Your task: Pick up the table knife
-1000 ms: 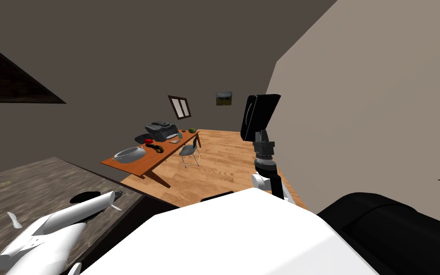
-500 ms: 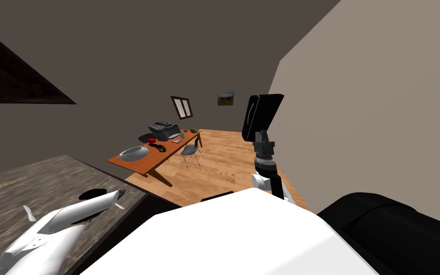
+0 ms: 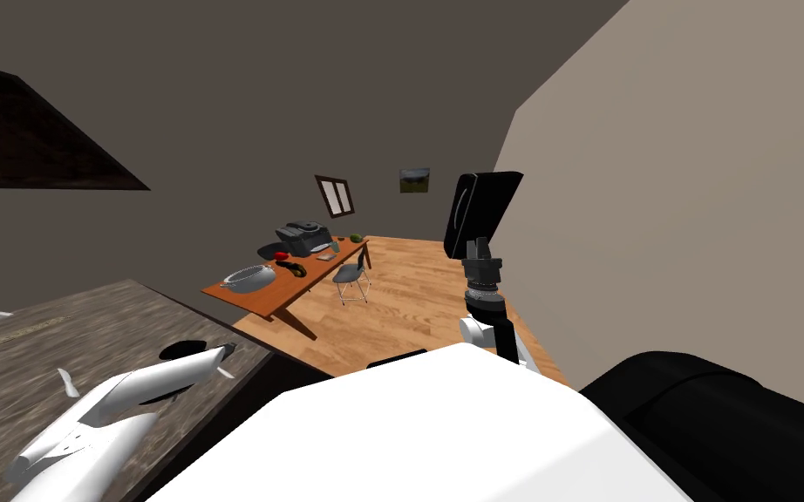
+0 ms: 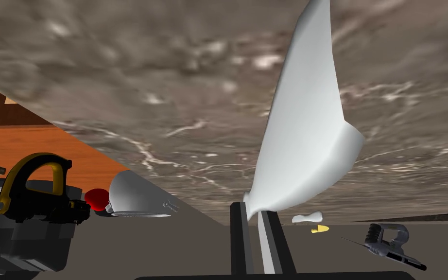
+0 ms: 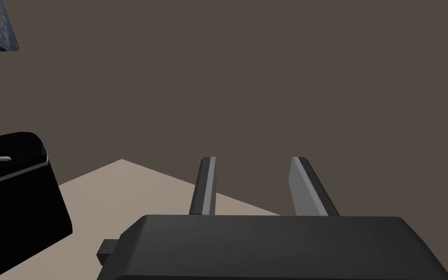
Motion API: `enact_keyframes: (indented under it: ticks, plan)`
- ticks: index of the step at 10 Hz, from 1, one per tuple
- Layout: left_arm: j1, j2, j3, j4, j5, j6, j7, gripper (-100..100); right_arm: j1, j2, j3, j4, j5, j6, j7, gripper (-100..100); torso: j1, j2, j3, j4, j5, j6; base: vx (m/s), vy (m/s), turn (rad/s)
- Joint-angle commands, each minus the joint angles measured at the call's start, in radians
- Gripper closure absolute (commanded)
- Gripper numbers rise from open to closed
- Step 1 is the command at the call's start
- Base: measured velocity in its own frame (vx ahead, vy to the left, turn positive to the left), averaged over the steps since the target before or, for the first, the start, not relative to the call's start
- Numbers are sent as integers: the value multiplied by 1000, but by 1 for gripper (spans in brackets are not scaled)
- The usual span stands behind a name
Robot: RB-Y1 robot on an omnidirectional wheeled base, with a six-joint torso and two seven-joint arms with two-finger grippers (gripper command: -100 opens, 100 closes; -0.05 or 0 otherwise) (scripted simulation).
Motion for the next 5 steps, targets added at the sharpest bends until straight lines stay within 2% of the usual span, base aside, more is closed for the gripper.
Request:
enact_keyframes:
  ticks: [1,2,3,4,5]
  plan:
    - [31,7,-32,-50,8,27,41,100,0,0,0,0,0,0,0,0,0,0,0,0,0,0,15,19,39]
    - [31,7,-32,-58,8,27,41,100,0,0,0,0,0,0,0,0,0,0,0,0,0,-1,10,15,23]
    - [50,11,-54,-94,11,44,68,100,0,0,0,0,0,0,0,0,0,0,0,0,0,0,10,19,39]
    - [42,8,-42,-82,8,38,54,100,0,0,0,0,0,0,0,0,0,0,0,0,0,0,5,8,7]
    - [44,8,-45,-86,8,41,59,0,0,0,0,0,0,0,0,0,0,0,0,0,0,0,0,0,0]
